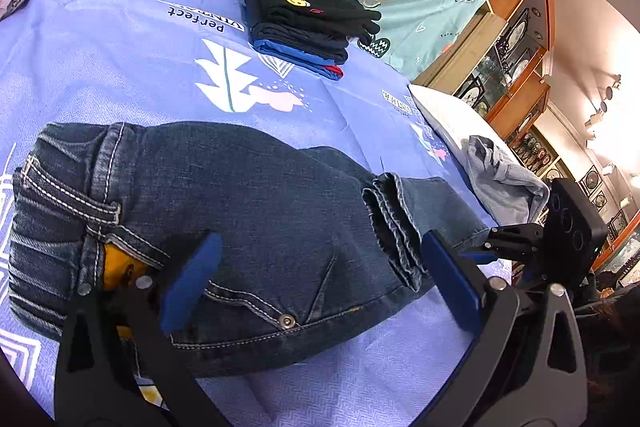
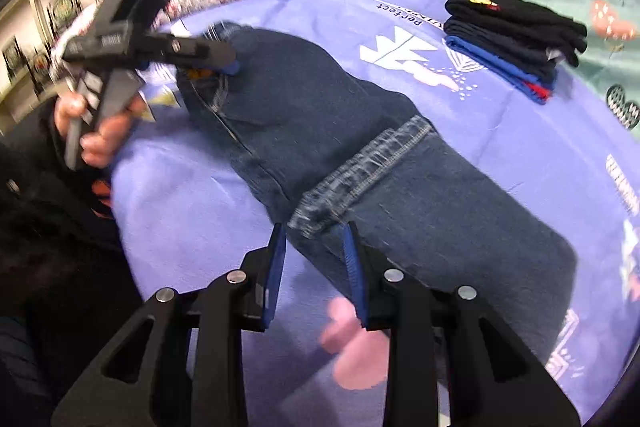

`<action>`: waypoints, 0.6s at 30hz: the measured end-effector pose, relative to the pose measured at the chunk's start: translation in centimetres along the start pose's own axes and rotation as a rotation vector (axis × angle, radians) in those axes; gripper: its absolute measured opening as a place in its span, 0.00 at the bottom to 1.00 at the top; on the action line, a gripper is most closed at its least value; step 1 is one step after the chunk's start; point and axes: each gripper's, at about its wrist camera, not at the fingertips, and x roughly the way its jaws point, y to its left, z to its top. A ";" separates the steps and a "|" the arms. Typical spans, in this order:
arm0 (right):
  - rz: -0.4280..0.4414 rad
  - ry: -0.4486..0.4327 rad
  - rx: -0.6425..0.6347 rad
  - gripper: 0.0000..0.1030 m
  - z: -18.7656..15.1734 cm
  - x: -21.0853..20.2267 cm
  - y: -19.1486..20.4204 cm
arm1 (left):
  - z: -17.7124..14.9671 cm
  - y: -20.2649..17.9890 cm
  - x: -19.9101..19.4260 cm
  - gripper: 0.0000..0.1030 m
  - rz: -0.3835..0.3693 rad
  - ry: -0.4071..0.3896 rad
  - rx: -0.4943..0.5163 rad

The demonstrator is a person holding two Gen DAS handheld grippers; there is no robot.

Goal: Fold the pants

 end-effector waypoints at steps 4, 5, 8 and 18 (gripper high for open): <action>-0.050 0.048 -0.053 0.29 -0.4 1.4 0.0 | 0.0 0.0 0.0 0.98 0.002 0.001 0.000; -0.063 0.054 -0.065 0.29 -0.3 2.0 -0.1 | 0.0 0.0 0.0 0.98 0.002 0.001 0.001; -0.073 0.043 -0.085 0.29 0.6 3.1 0.0 | 0.0 0.0 -0.1 0.98 0.004 0.001 0.000; -0.069 0.064 -0.108 0.44 1.6 4.2 -0.1 | -0.1 0.1 0.0 0.98 0.000 -0.003 -0.001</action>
